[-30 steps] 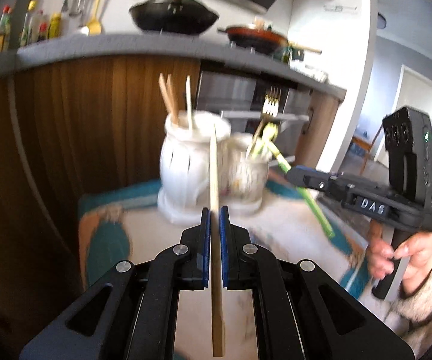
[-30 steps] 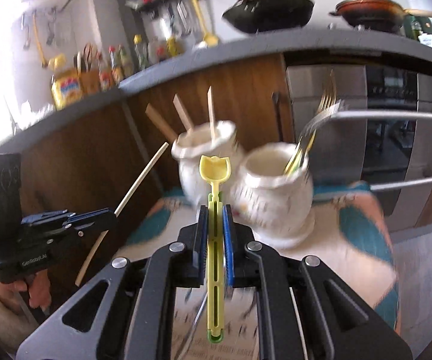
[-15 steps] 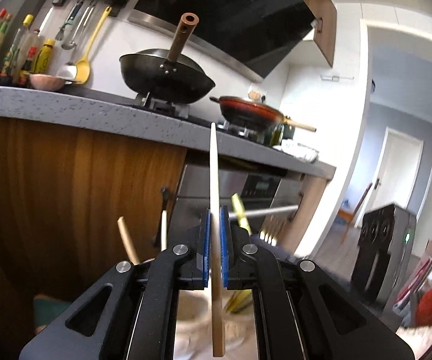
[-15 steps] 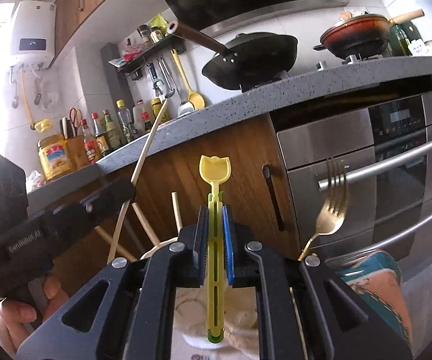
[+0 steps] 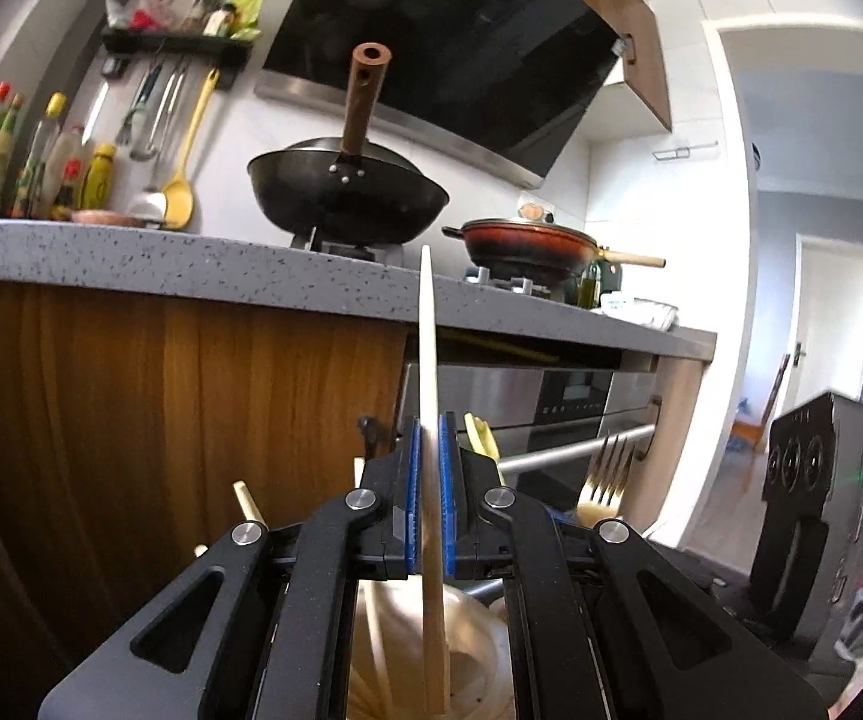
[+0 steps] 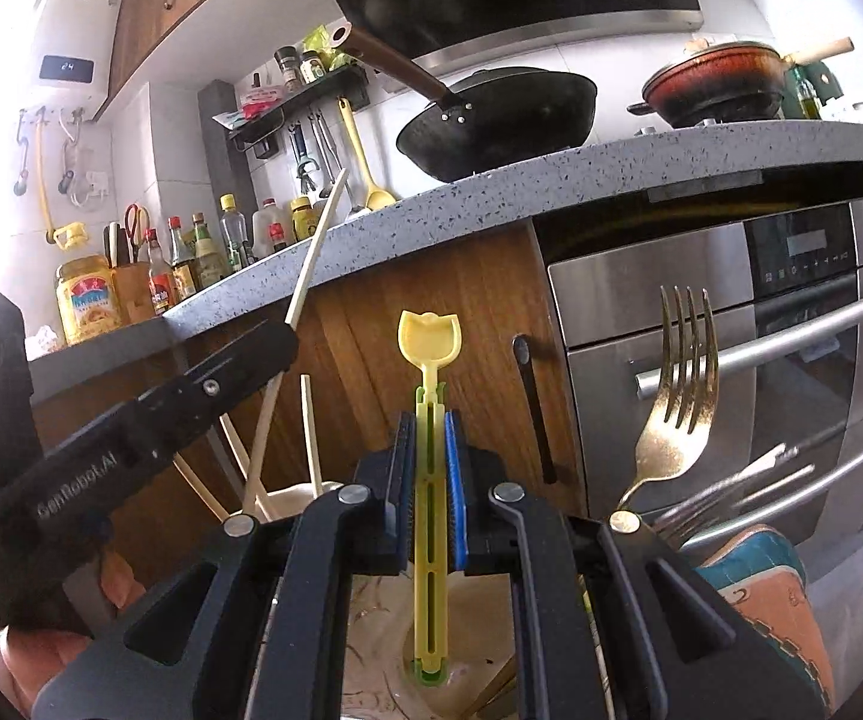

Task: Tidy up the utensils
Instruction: 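Lift the chopstick with the left tool while the right tool carries the yellow utensil to the holder, then drop chopstick into larger pot with left tool while right tool drops yellow utensil into smaller pot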

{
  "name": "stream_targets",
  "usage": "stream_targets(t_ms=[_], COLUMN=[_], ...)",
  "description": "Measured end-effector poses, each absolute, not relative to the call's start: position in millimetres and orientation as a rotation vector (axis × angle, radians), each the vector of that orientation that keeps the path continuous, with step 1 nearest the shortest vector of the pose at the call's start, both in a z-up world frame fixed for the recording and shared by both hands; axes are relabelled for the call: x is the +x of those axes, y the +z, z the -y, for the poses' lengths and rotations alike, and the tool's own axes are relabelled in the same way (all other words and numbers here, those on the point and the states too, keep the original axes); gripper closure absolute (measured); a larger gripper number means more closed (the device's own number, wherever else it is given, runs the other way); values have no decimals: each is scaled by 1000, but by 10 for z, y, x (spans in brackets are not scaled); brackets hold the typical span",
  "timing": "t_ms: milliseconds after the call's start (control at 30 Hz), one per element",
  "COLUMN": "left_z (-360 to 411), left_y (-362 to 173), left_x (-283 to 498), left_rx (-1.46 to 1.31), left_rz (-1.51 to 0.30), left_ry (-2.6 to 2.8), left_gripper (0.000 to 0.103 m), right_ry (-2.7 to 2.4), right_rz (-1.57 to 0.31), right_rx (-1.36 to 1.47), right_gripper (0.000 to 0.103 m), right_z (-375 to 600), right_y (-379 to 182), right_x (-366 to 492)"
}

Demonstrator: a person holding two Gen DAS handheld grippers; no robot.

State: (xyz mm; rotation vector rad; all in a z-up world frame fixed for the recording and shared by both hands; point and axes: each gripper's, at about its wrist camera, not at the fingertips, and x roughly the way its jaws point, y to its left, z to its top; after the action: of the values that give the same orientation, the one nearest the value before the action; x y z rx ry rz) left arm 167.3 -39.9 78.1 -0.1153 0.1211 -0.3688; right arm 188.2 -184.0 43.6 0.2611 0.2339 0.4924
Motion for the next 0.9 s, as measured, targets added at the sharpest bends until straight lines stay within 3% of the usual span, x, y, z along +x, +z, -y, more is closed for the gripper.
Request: stream_targets(t_ms=[900], left_z=[325], left_y=[437], left_x=[1230], left_rx=[9], left_rz=[-302], left_ry=[-359], left_gripper=[96], right_ry=[436], right_rz=[-219], right_rx=[172], right_gripper=[93], right_z=[1993], right_y=[179], right_x=[1403])
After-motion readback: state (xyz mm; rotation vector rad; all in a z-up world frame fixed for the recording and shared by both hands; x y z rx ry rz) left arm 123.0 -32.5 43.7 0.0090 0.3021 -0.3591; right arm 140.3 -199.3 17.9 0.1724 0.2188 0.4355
